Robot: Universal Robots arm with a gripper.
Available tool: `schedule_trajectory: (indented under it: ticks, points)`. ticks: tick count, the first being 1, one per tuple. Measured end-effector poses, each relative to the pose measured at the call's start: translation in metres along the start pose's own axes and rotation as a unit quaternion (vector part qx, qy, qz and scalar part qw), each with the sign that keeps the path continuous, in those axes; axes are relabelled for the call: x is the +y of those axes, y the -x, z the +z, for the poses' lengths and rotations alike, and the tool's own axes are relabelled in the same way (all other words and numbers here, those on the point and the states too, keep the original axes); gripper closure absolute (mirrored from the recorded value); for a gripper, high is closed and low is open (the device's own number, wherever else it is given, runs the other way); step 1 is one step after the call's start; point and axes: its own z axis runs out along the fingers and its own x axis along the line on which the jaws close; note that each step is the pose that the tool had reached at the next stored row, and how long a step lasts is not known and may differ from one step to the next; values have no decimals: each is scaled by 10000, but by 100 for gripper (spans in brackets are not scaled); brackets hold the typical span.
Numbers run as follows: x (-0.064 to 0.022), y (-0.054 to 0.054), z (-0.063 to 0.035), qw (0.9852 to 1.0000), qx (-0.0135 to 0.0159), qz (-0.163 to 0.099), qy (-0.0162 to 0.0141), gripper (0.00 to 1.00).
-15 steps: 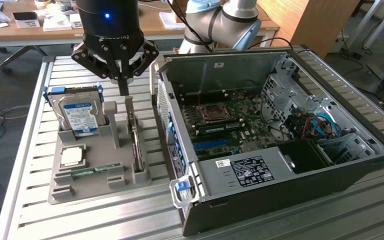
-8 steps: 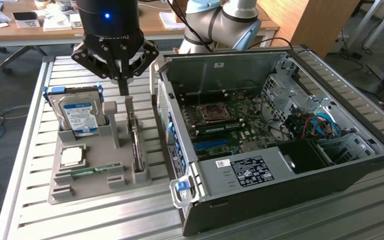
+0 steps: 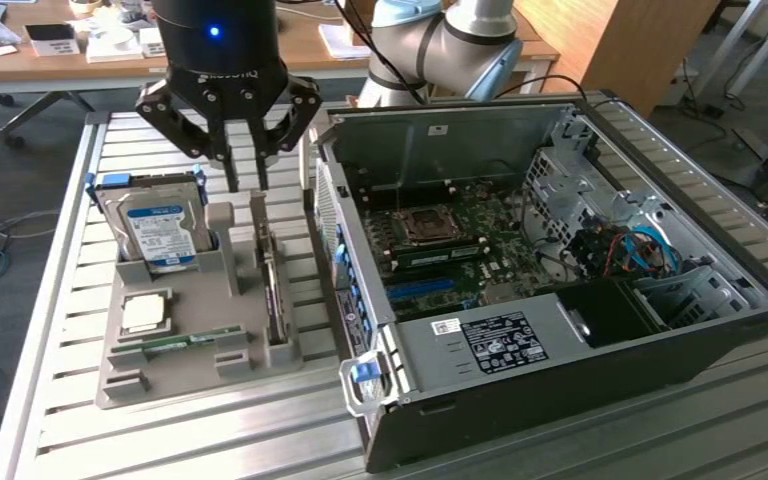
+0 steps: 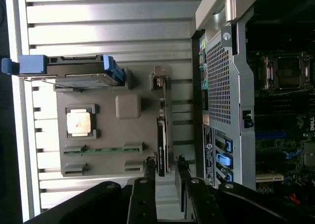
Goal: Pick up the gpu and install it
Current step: 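Pick up the gpu and move the gpu toward the slot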
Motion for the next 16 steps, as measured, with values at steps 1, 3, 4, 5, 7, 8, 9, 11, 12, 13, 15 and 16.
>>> schedule_trajectory:
  ticks: [1, 3, 4, 5, 7, 8, 9, 11, 12, 13, 15, 16]
  points:
    - [0, 0, 0, 10000, 0, 0, 0, 71]
    - [0, 0, 0, 10000, 0, 0, 0, 59]
    - [0, 0, 0, 10000, 0, 0, 0, 59]
    - [0, 0, 0, 10000, 0, 0, 0, 53]
    - [0, 0, 0, 10000, 0, 0, 0, 53]
    - [0, 0, 0, 10000, 0, 0, 0, 53]
    - [0, 0, 0, 10000, 0, 0, 0, 53]
    - [0, 0, 0, 10000, 0, 0, 0, 53]
    - [0, 0, 0, 10000, 0, 0, 0, 53]
    - [0, 0, 0, 10000, 0, 0, 0, 53]
    - [0, 0, 0, 10000, 0, 0, 0, 53]
    - [0, 0, 1, 10000, 0, 0, 0, 53]
